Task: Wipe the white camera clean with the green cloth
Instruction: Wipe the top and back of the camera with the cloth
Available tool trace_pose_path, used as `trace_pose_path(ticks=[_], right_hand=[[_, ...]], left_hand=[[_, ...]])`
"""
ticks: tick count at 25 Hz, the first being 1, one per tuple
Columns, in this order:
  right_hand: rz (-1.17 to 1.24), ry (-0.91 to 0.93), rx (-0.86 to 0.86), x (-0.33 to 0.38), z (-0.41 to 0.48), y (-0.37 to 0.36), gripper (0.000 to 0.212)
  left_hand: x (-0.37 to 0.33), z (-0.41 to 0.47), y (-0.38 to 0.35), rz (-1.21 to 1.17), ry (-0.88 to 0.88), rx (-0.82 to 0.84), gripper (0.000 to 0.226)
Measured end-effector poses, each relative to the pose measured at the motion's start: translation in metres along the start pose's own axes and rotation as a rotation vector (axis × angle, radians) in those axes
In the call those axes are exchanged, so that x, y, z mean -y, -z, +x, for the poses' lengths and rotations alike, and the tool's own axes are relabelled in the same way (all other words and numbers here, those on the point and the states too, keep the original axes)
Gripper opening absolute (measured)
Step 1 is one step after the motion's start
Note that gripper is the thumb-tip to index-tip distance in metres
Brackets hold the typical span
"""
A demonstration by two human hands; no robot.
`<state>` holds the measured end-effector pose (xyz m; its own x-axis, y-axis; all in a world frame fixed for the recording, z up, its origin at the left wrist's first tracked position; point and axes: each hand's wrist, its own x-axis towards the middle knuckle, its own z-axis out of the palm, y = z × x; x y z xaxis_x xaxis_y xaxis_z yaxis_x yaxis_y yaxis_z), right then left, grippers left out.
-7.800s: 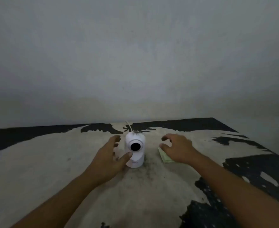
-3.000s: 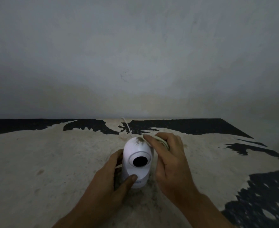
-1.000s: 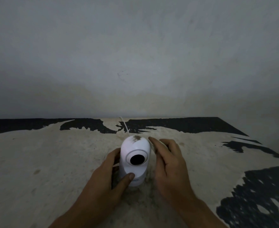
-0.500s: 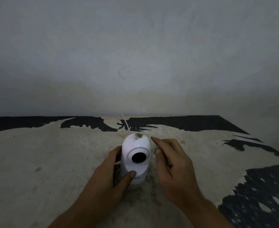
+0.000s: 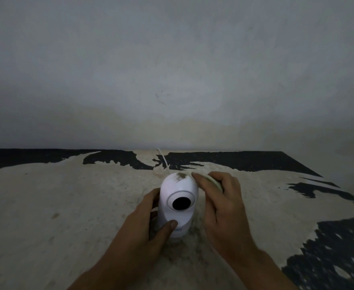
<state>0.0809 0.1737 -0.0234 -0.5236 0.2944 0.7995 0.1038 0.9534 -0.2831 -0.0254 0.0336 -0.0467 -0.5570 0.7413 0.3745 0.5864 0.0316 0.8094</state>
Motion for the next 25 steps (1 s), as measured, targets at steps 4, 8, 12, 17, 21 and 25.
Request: trace_pose_path(ticks=[4,8,12,17,21,25], right_hand=[[-0.031,0.129,-0.055,0.010,0.000,-0.003,0.049],[-0.143,0.100,-0.080,0.022,0.002,-0.008,0.039],[-0.212,0.207,-0.029,0.024,0.000,-0.009,0.038],[-0.213,0.120,-0.079,0.023,0.000,-0.009,0.039],[-0.277,0.183,-0.078,0.019,-0.003,-0.022,0.047],[-0.150,0.117,-0.090,0.016,-0.001,-0.011,0.040]], left_hand=[[0.002,0.001,-0.002,0.000,-0.008,-0.019,0.058],[0.005,0.003,-0.003,-0.002,0.005,-0.037,0.069],[0.007,0.002,-0.004,0.012,0.021,-0.049,0.069],[0.007,0.003,-0.004,0.016,0.017,-0.048,0.071],[0.005,0.003,-0.004,0.007,0.037,-0.054,0.070],[0.004,0.003,-0.003,-0.015,-0.004,-0.039,0.068]])
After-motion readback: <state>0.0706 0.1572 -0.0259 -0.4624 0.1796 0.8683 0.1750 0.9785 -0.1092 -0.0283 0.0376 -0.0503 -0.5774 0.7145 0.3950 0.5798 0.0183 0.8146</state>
